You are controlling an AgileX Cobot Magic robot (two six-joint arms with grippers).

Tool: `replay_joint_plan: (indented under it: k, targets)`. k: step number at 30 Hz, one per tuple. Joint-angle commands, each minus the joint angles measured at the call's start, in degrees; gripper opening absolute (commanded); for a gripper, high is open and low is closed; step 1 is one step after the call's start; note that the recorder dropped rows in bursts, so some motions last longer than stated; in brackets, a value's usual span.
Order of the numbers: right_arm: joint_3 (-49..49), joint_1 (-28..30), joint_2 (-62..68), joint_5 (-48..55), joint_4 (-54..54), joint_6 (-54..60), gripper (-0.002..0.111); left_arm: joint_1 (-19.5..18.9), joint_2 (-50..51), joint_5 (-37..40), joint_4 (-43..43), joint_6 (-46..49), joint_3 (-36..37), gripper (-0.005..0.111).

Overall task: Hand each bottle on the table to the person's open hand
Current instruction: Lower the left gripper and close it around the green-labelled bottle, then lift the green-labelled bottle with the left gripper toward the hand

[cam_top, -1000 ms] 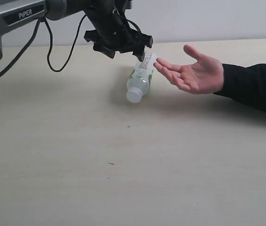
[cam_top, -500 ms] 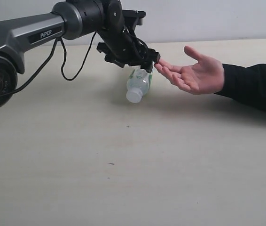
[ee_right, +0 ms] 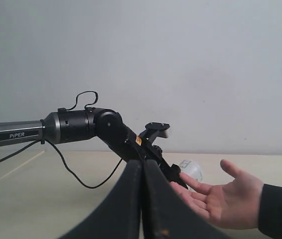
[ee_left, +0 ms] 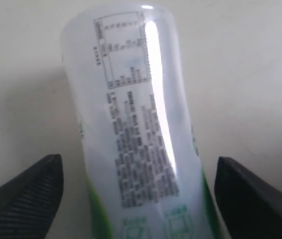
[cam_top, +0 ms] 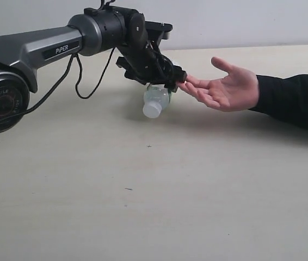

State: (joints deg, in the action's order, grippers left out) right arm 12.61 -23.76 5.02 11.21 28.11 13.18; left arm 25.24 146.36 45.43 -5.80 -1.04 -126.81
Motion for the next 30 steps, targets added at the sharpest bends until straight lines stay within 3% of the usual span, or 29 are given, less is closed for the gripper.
replay_joint_plan:
  k: [1, 5, 15, 23, 30]
  targets:
    - [-0.21, -0.17, -0.28, 0.02, -0.02, 0.04, 0.0, 0.1, 0.66, -1.17, -0.35, 0.14, -0.46, 0.079]
    - [-0.21, -0.17, -0.28, 0.02, -0.02, 0.04, 0.0, 0.1, 0.66, -1.76, -0.35, 0.16, -0.46, 0.067]
    - [-0.21, -0.17, -0.28, 0.02, -0.02, 0.04, 0.0, -0.61, -1.79, -1.85, -0.23, 0.16, -0.46, 0.001]
    - [-0.21, -0.17, -0.28, 0.02, -0.02, 0.04, 0.0, -0.7, -6.91, -0.19, -0.23, -1.77, -0.46, 0.0]
    - [-0.21, -0.17, -0.28, 0.02, -0.02, 0.04, 0.0, -0.7, -14.36, 5.96, -0.37, -14.12, -0.46, 0.0]
